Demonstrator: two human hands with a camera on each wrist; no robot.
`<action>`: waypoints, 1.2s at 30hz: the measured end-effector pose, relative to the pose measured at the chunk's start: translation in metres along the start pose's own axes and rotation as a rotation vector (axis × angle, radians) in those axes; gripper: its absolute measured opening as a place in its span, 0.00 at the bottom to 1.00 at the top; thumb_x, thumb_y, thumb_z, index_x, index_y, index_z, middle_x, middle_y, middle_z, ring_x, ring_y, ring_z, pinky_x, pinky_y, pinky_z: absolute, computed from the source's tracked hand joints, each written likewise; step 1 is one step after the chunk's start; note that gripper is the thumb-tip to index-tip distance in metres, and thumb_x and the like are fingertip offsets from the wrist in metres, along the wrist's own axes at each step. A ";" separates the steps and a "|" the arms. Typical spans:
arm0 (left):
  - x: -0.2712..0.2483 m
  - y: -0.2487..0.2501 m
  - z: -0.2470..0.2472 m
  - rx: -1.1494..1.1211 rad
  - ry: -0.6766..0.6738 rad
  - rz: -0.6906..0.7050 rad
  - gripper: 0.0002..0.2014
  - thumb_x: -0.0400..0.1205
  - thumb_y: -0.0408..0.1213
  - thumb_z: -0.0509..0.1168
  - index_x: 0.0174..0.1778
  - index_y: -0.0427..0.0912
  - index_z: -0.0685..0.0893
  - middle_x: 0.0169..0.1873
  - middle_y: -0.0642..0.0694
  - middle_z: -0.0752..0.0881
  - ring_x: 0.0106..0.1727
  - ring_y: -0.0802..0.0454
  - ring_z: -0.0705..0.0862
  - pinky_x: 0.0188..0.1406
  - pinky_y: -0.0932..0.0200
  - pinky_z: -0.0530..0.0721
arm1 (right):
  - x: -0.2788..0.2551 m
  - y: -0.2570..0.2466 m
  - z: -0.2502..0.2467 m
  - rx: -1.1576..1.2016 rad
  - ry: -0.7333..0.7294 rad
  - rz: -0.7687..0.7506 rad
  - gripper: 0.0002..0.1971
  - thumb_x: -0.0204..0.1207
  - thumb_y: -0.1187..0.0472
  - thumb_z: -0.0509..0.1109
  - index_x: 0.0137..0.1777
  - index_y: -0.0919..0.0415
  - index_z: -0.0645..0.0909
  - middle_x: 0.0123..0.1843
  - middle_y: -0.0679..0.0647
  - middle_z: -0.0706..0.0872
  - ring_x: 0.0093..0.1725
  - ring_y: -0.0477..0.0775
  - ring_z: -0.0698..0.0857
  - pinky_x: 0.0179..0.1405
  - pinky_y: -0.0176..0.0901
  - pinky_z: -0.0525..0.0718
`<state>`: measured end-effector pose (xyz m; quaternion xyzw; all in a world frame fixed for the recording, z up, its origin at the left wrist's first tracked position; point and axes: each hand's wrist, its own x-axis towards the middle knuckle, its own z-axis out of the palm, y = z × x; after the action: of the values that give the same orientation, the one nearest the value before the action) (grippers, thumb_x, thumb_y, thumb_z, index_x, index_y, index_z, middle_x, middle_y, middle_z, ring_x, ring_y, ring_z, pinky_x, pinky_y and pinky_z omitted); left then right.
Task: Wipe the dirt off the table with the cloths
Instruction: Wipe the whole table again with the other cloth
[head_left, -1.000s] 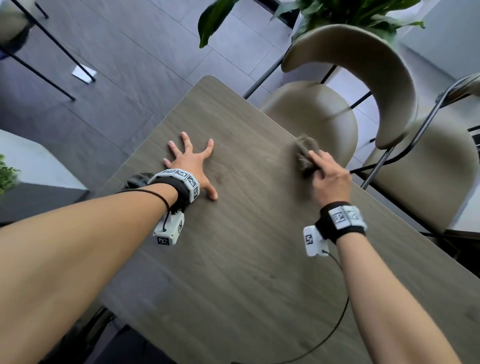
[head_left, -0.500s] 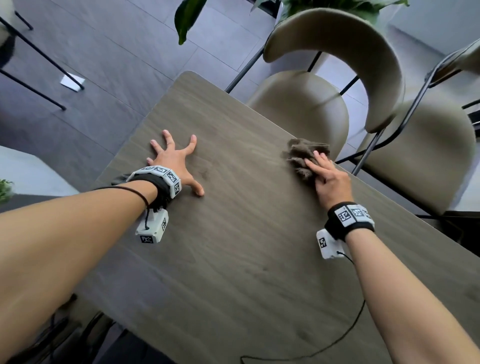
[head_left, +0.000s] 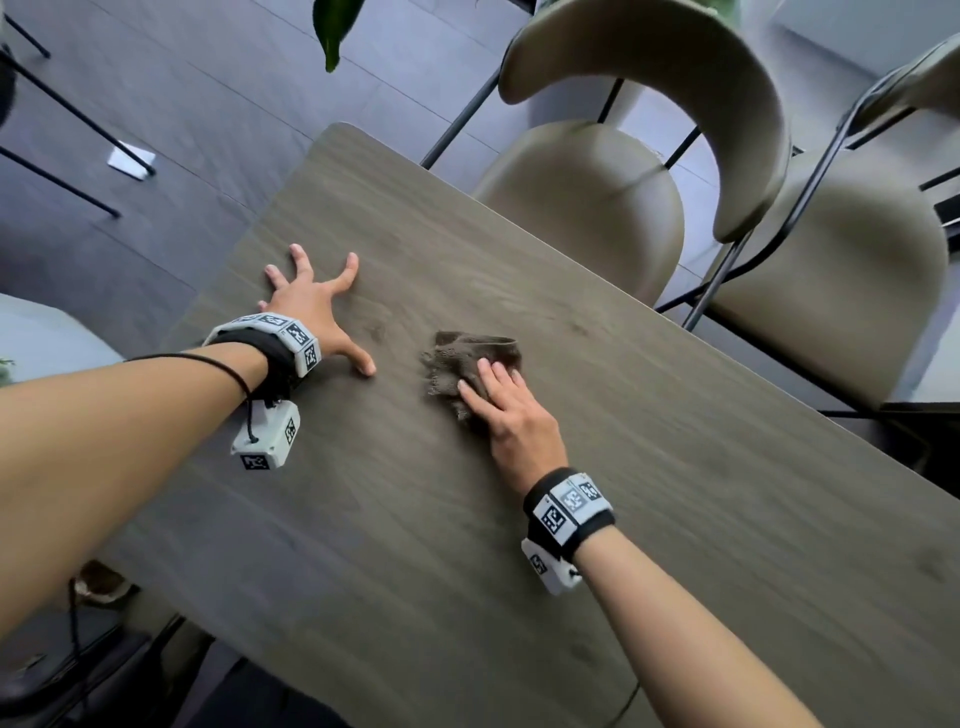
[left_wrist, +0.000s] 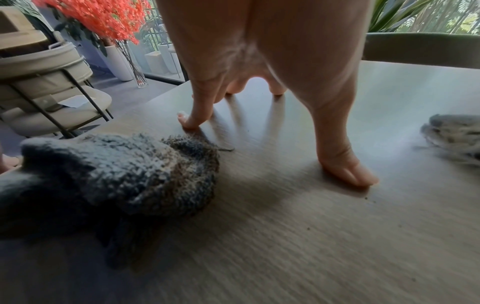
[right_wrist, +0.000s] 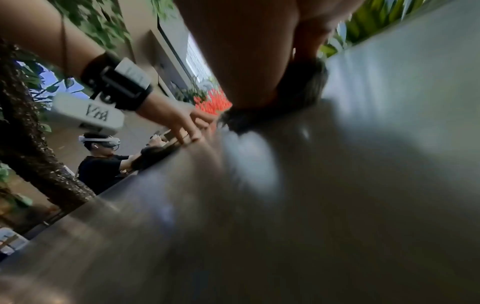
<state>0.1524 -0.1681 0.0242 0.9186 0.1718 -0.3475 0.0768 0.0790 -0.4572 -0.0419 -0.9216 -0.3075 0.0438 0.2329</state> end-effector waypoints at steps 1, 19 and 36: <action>0.000 0.000 0.000 0.003 0.002 -0.002 0.76 0.47 0.66 0.86 0.84 0.76 0.40 0.86 0.35 0.32 0.85 0.20 0.40 0.77 0.22 0.64 | -0.004 0.003 -0.001 0.008 -0.019 -0.016 0.32 0.71 0.75 0.50 0.69 0.54 0.83 0.75 0.59 0.78 0.74 0.59 0.78 0.76 0.55 0.73; 0.003 -0.001 0.004 0.064 0.055 0.000 0.78 0.42 0.70 0.84 0.83 0.77 0.41 0.86 0.34 0.35 0.83 0.17 0.47 0.75 0.24 0.69 | 0.009 0.152 -0.115 -0.095 0.192 0.372 0.27 0.70 0.73 0.66 0.67 0.51 0.85 0.70 0.55 0.84 0.69 0.57 0.82 0.70 0.44 0.77; 0.000 -0.001 0.006 0.024 0.083 -0.014 0.76 0.45 0.65 0.87 0.85 0.74 0.46 0.87 0.35 0.37 0.83 0.18 0.46 0.78 0.27 0.68 | -0.051 0.150 -0.093 0.060 0.037 0.301 0.33 0.67 0.83 0.61 0.68 0.56 0.83 0.74 0.58 0.77 0.76 0.61 0.74 0.80 0.58 0.64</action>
<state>0.1488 -0.1687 0.0199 0.9319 0.1771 -0.3117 0.0560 0.1408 -0.6299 -0.0307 -0.9506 -0.1599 0.0706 0.2566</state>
